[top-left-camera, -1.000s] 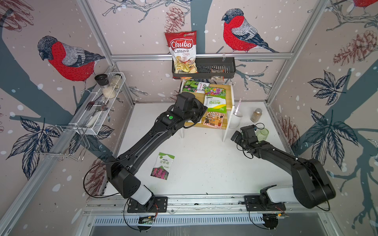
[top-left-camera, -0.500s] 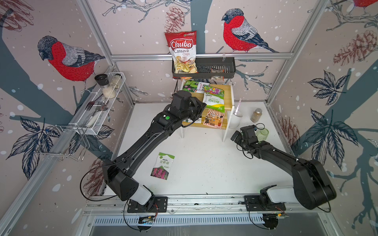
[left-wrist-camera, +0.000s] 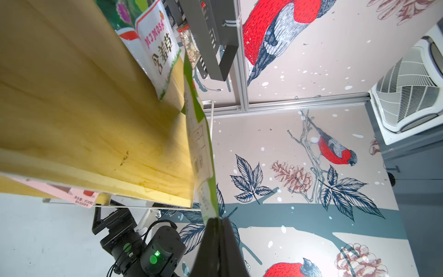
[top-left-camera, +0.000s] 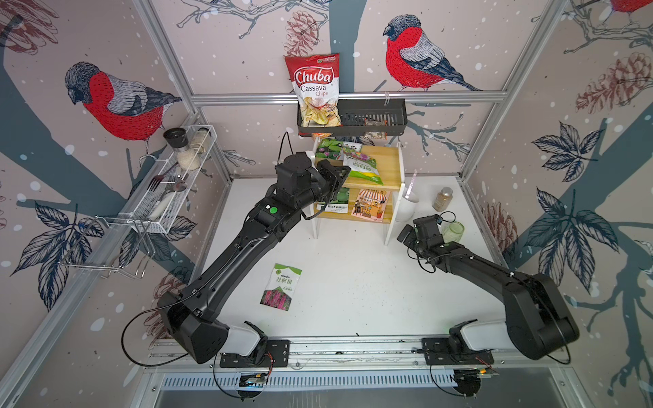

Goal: Take the seed bag off the shelf
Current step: Pick up the seed packet from the shelf.

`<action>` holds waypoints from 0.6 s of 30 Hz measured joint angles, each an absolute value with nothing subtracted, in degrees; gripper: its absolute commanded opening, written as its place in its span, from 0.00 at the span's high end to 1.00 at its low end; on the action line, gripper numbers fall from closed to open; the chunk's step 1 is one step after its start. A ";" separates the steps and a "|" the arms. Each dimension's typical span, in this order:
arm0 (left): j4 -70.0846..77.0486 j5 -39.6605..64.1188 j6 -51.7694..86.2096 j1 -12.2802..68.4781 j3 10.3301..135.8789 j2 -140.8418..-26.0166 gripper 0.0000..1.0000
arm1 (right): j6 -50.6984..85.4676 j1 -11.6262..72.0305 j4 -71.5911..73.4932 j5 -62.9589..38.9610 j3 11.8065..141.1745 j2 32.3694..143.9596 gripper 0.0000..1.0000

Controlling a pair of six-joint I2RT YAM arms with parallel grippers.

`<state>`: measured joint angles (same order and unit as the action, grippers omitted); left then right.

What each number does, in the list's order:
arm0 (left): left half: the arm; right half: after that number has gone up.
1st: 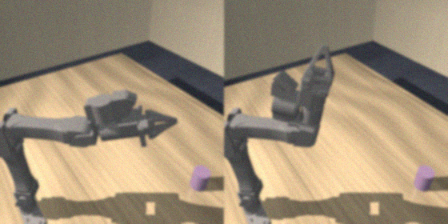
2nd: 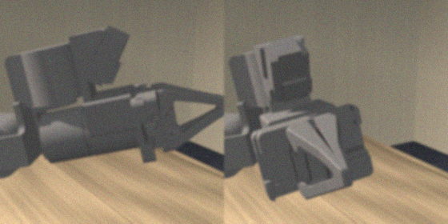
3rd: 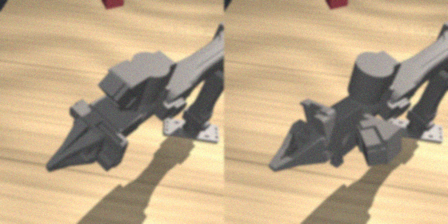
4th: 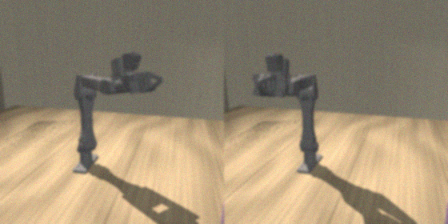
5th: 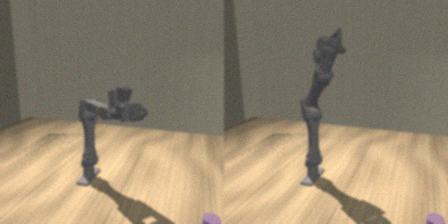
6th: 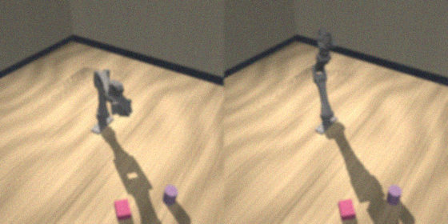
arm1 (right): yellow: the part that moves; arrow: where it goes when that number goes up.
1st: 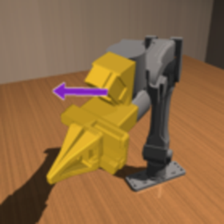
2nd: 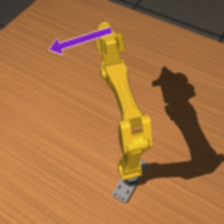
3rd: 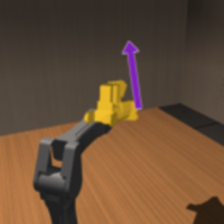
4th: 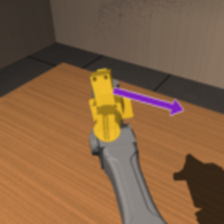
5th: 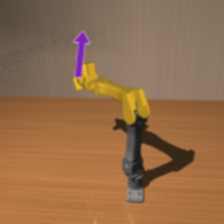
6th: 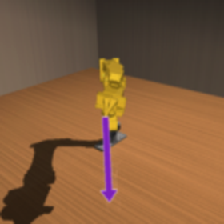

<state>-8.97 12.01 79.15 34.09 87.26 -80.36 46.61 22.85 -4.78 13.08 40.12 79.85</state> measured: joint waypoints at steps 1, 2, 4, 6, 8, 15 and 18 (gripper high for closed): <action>-8.14 12.23 79.00 34.06 87.02 -80.31 1.00 | 46.61 22.94 -4.78 13.06 40.40 80.12 0.00; -7.40 12.51 78.78 34.06 86.94 -80.31 1.00 | 46.61 23.00 -4.75 13.06 40.71 80.34 0.00; -5.69 13.52 77.93 34.04 87.00 -80.44 1.00 | 46.59 23.20 -4.78 13.08 41.25 80.73 0.00; -4.14 14.33 77.30 34.00 87.83 -80.93 1.00 | 46.52 23.46 -4.75 13.06 41.52 80.88 0.00; -3.16 15.22 76.38 34.00 89.34 -81.69 1.00 | 46.39 23.59 -4.78 13.06 41.56 80.95 0.00; -1.17 18.15 74.19 33.93 94.19 -84.51 1.00 | 46.17 23.59 -4.86 13.08 41.56 80.12 0.00; -1.19 19.07 73.52 33.93 94.63 -84.95 1.00 | 46.13 23.59 -5.34 13.10 41.87 78.96 0.00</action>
